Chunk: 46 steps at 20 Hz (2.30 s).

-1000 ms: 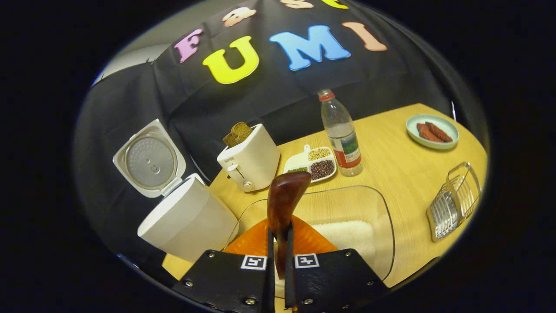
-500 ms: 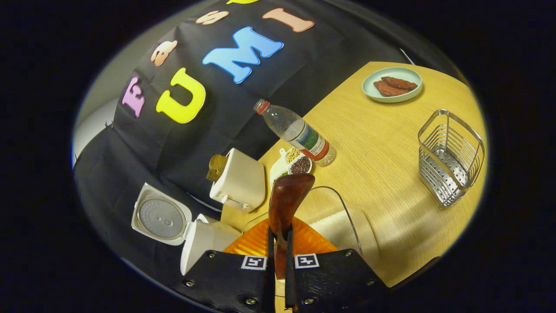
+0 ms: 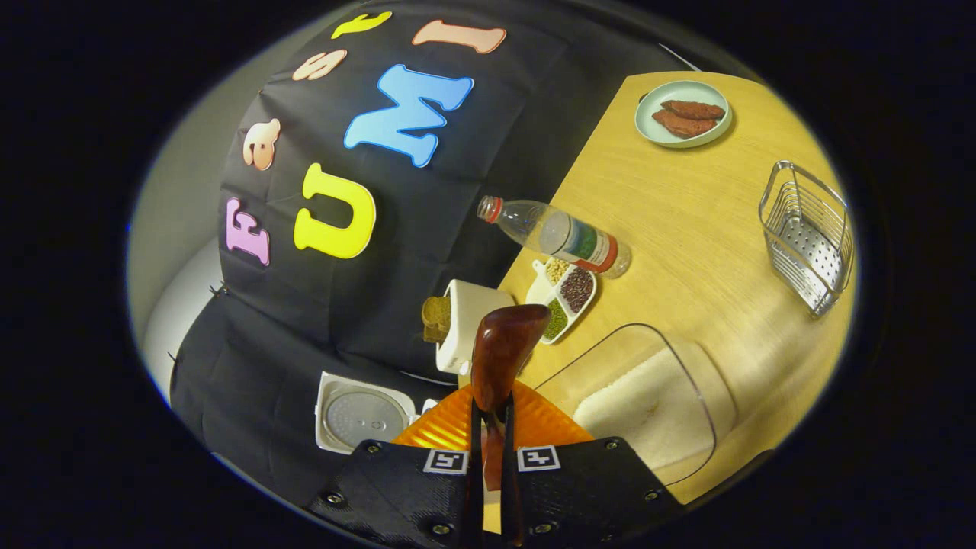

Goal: Close the left gripper, press the button to open the rice cooker; take a wooden spoon from the chopstick holder with the right hand, scoop a spoonful of rice and pour it into the rice cooker, then put the wooden spoon back into the chopstick holder.

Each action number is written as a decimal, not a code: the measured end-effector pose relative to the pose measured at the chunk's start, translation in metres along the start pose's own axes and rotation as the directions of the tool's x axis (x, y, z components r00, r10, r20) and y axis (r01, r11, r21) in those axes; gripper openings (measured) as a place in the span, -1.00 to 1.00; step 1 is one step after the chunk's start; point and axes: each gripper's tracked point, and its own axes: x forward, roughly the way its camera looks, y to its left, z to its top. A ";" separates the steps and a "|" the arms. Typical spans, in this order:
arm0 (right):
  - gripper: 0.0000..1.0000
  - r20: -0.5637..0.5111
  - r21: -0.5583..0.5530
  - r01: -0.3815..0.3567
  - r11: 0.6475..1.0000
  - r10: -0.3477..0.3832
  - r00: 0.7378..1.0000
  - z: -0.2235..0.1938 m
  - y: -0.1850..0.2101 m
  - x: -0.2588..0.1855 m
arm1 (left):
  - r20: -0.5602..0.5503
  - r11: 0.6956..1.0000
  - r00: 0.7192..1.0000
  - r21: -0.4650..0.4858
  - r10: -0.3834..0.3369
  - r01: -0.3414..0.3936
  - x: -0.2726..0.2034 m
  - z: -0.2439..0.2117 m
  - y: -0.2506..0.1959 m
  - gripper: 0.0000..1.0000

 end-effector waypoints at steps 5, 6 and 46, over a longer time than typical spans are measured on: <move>-0.82 -0.023 -0.014 -0.076 0.997 0.075 0.997 -0.014 0.050 0.010 | -0.010 0.998 0.999 -0.032 0.049 -0.049 -0.009 -0.007 0.026 0.97; -0.82 -0.028 -0.026 -0.083 0.996 0.082 0.996 -0.017 0.059 0.014 | -0.011 0.998 0.998 -0.037 0.059 -0.059 -0.010 -0.008 0.032 0.97; -0.83 -0.192 -0.856 -0.232 0.462 0.132 0.972 -0.218 0.163 0.190 | -0.119 0.939 0.932 0.008 0.343 -0.344 -0.080 -0.056 0.159 0.97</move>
